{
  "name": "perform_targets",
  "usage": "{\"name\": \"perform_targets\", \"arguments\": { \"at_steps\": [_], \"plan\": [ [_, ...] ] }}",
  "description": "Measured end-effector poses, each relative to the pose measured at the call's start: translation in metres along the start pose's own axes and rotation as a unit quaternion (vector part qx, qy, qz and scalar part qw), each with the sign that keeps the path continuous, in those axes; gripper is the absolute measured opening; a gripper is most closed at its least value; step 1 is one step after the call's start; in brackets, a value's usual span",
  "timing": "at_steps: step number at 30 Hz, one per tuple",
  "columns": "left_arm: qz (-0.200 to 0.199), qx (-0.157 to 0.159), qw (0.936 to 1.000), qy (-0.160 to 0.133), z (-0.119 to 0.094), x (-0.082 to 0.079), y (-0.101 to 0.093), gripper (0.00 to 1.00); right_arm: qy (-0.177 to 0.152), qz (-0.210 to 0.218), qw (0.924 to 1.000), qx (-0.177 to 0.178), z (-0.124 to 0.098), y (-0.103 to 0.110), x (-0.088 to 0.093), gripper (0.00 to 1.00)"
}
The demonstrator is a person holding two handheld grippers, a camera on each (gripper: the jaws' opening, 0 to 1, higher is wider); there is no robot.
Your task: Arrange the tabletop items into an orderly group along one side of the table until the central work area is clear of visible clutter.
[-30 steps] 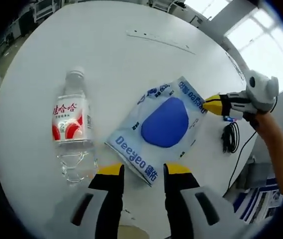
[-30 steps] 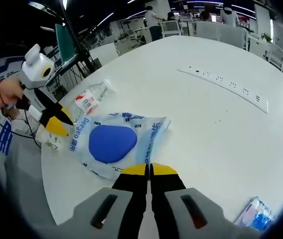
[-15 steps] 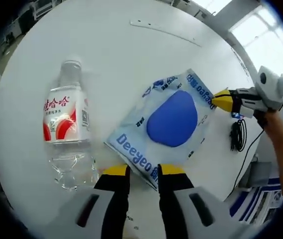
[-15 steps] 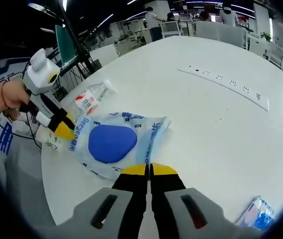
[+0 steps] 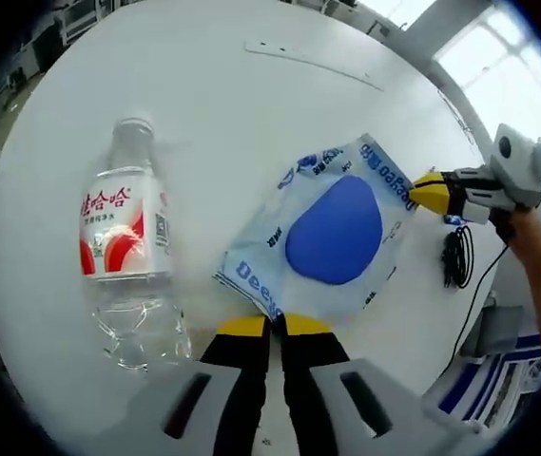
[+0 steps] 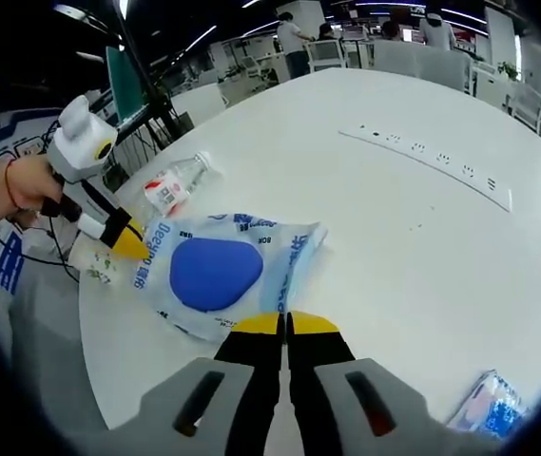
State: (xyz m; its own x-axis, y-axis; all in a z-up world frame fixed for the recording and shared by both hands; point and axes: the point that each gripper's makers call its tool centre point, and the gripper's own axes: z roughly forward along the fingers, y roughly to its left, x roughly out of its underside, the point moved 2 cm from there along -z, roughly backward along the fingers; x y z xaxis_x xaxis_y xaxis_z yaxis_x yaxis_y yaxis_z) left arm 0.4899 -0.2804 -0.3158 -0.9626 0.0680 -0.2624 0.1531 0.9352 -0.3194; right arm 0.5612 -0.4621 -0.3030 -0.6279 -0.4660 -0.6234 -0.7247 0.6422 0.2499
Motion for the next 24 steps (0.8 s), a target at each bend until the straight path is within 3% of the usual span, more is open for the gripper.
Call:
{"name": "perform_targets", "arguments": {
  "at_steps": [17, 24],
  "plan": [
    [0.012, 0.025, 0.9987, -0.044, -0.027, -0.016, -0.017, 0.00, -0.040, 0.021, 0.9986, 0.028, -0.039, 0.006, -0.011, 0.00],
    [0.019, 0.034, 0.9964, -0.075, -0.045, -0.032, -0.028, 0.00, -0.061, 0.037, 0.9966, 0.043, -0.059, 0.007, -0.011, 0.00]
  ]
}}
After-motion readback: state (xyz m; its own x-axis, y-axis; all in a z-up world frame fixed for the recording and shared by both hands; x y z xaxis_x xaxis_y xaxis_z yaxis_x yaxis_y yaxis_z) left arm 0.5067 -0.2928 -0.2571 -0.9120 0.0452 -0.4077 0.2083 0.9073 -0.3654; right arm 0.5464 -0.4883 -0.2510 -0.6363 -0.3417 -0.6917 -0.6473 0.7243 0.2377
